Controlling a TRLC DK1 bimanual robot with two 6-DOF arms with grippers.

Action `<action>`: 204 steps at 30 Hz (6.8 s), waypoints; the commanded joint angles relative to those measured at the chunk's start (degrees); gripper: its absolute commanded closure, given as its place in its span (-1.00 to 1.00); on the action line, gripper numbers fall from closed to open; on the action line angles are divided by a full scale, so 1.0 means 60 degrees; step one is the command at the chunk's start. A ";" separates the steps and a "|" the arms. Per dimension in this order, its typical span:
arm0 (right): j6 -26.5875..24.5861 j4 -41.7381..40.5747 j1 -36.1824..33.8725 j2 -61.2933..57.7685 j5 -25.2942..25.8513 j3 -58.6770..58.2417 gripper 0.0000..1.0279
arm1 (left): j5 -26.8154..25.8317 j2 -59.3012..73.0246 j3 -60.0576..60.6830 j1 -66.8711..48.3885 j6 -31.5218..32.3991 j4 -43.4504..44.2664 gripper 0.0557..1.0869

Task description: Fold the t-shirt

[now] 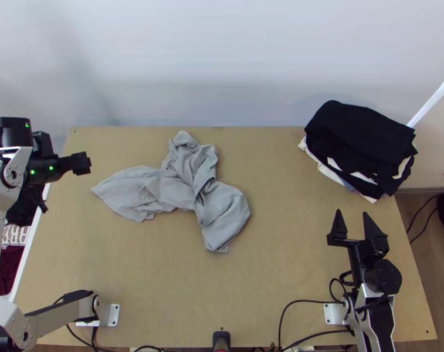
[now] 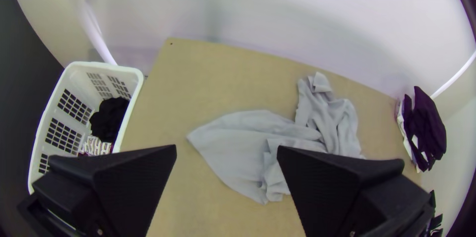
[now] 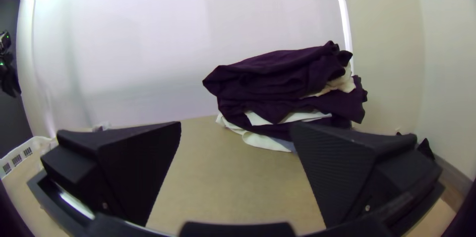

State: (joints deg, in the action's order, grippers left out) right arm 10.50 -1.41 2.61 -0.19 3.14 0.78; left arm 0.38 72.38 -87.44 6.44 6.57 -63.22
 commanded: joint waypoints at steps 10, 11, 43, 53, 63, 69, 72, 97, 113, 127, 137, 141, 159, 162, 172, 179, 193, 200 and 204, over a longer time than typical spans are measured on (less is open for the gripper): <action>-0.0344 -0.0893 0.1718 -0.3236 -0.1255 0.2493 -0.93 | -0.0108 -0.1150 0.2063 -0.0794 0.1161 0.1513 -0.91; -0.0359 -0.0878 0.1923 -0.4085 -0.1255 0.3093 -0.93 | -0.0108 -0.1223 0.2166 -0.0912 0.1264 0.1631 -0.91; 0.1091 0.2740 0.5160 -1.9583 -0.1343 1.6746 -0.93 | -0.0093 -0.1853 0.2312 -0.0985 0.1352 0.2070 -0.91; 0.2014 0.4322 0.5204 -2.2279 -0.1841 1.9822 -0.86 | -0.0078 -0.1575 0.1917 -0.0970 0.1234 0.1894 -0.91; 0.2175 0.5421 0.5483 -2.3817 -0.2105 2.1668 -0.60 | -0.0093 -0.1560 0.1932 -0.0912 0.1234 0.1894 -0.91; 0.2249 0.4996 0.5571 -2.4066 -0.2105 2.1711 -0.21 | -0.0078 -0.1590 0.1932 -0.0853 0.1249 0.1894 -0.91; 0.2351 0.4659 0.5571 -2.4168 -0.2090 2.1741 -0.01 | -0.0078 -0.1590 0.1917 -0.0853 0.1234 0.1894 -0.91; 0.2424 0.5069 0.5014 -2.0448 -0.1914 1.8064 0.94 | -0.0078 -0.1179 0.2459 -0.0868 0.0663 0.2451 -0.91; 0.2439 0.4586 0.4545 -1.6624 -0.1914 1.4211 0.94 | -0.0078 0.1955 0.2400 -0.2201 0.0487 0.3813 -0.90; 0.2600 0.4542 0.4281 -1.5482 -0.1914 1.3303 0.94 | -0.0093 0.2615 0.2474 -0.3270 -0.1080 0.2436 -0.90; 0.2776 0.4337 0.4340 -1.5365 -0.1841 1.3259 0.94 | -0.0269 0.2527 0.3470 -0.3124 -0.1519 0.1909 -0.69; 0.2805 0.4249 0.4399 -1.5350 -0.1841 1.3230 0.94 | -0.0371 0.2761 0.3777 -0.3138 -0.1388 0.2319 -0.69; 0.2864 0.3809 0.4311 -1.4383 -0.1841 1.2439 0.94 | -0.0547 0.3420 0.3675 -0.2977 -0.0670 0.3930 0.31; 0.2849 0.3751 0.4252 -1.4134 -0.1841 1.2234 0.94 | -0.0547 0.3157 0.3543 -0.2977 -0.0597 0.4048 0.48; 0.2835 0.3223 0.4223 -1.3270 -0.1826 1.1531 0.94 | -0.0576 0.2307 0.2928 -0.2552 -0.0421 0.4179 0.92; 0.2644 0.2740 0.3696 -1.2479 -0.1768 1.1384 0.94 | -0.0576 0.1633 0.1287 -0.1996 -0.0084 0.3388 0.92; 0.2205 0.2974 0.1952 -1.2083 -0.1416 1.2000 0.94 | -0.0576 0.0681 0.0057 -0.1190 -0.0245 0.1513 0.92; 0.2205 0.2989 0.1967 -1.1746 -0.1431 1.1677 0.94 | -0.1543 -0.1721 0.3792 -0.3021 -0.0201 0.1015 0.92; 0.2205 0.2974 0.1996 -1.1776 -0.1416 1.1663 0.94 | -0.1616 -0.2644 0.4598 -0.4544 -0.0040 0.0151 0.93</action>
State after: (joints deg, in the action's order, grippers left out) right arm 23.97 17.08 14.55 -72.01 -5.82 71.99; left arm -8.60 60.84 -62.30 -17.26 5.58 -59.94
